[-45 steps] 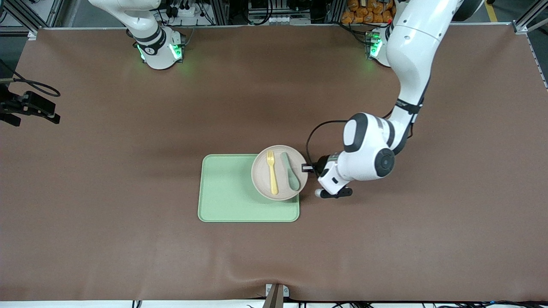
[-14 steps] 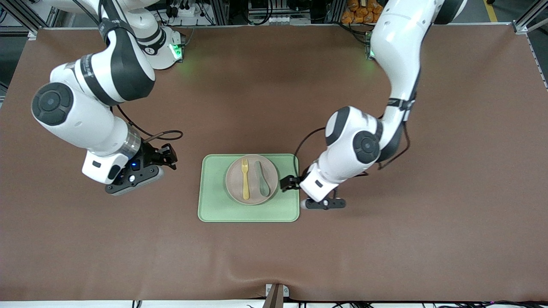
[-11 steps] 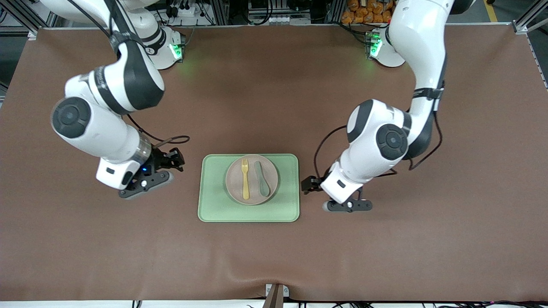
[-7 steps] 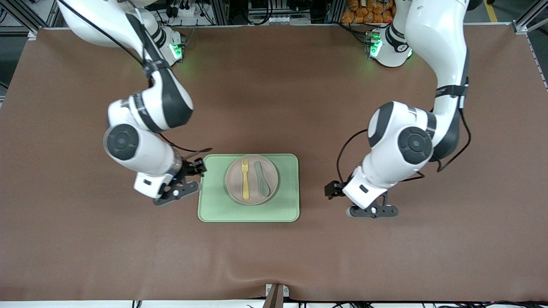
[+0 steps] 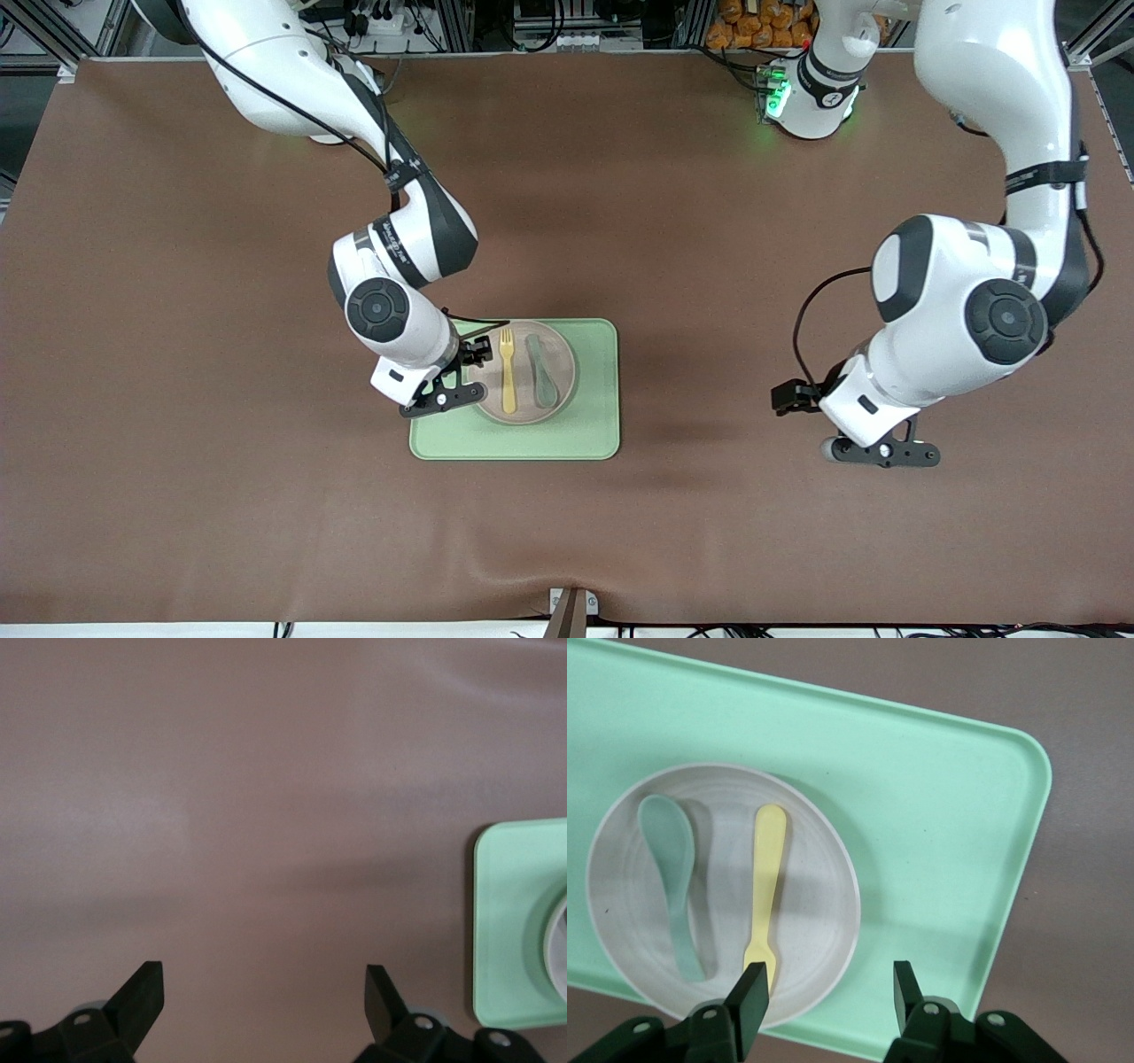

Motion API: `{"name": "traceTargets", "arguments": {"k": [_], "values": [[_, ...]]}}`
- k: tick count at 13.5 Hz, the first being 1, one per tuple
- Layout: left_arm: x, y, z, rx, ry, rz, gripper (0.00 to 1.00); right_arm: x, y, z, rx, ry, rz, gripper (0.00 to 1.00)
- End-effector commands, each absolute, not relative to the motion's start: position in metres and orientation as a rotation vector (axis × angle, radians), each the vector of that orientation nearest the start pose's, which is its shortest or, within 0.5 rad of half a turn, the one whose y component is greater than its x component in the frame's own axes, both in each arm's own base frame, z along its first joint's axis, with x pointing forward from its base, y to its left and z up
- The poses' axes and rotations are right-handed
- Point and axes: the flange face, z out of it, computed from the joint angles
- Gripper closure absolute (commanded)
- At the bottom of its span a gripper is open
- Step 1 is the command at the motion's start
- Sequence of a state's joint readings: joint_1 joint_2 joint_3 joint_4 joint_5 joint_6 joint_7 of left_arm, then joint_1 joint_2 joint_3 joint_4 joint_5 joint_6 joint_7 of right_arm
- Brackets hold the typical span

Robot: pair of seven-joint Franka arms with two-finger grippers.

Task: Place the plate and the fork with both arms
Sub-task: 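Release the plate with the left gripper while the right gripper reaches the fork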

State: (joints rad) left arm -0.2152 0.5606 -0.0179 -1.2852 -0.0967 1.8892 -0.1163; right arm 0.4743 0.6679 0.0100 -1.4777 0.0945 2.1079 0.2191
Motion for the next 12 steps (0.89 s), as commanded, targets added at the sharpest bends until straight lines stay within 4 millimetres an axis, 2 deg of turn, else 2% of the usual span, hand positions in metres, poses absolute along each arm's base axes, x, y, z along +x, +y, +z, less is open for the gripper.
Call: {"name": "traceTargets", "arguments": {"k": [1,4,6,7,9,12], "values": [[0.685,-0.143,0.467,-3.217,0.221,-0.008,0.0,0.625,0.35,0.264,-3.068,-0.258,0.09,0.35],[0.637,-0.154,0.523,-3.167,0.18,0.097,0.0,0.606,0.382,0.229,-3.076,-0.155,0.057,0.35],[0.6,-0.174,0.557,-3.149,0.174,0.078,0.0,0.598,0.382,0.212,-3.069,-0.147,0.025,0.35],[0.582,-0.184,0.566,-3.139,0.151,0.064,0.0,0.597,0.383,0.21,-3.067,-0.147,0.023,0.35],[0.56,-0.197,0.568,-3.151,0.13,0.056,0.0,0.593,0.388,0.207,-3.069,-0.164,0.024,0.35],[0.543,-0.184,0.58,-3.148,0.123,0.005,0.0,0.587,0.395,0.197,-3.073,-0.181,0.034,0.35]]}}
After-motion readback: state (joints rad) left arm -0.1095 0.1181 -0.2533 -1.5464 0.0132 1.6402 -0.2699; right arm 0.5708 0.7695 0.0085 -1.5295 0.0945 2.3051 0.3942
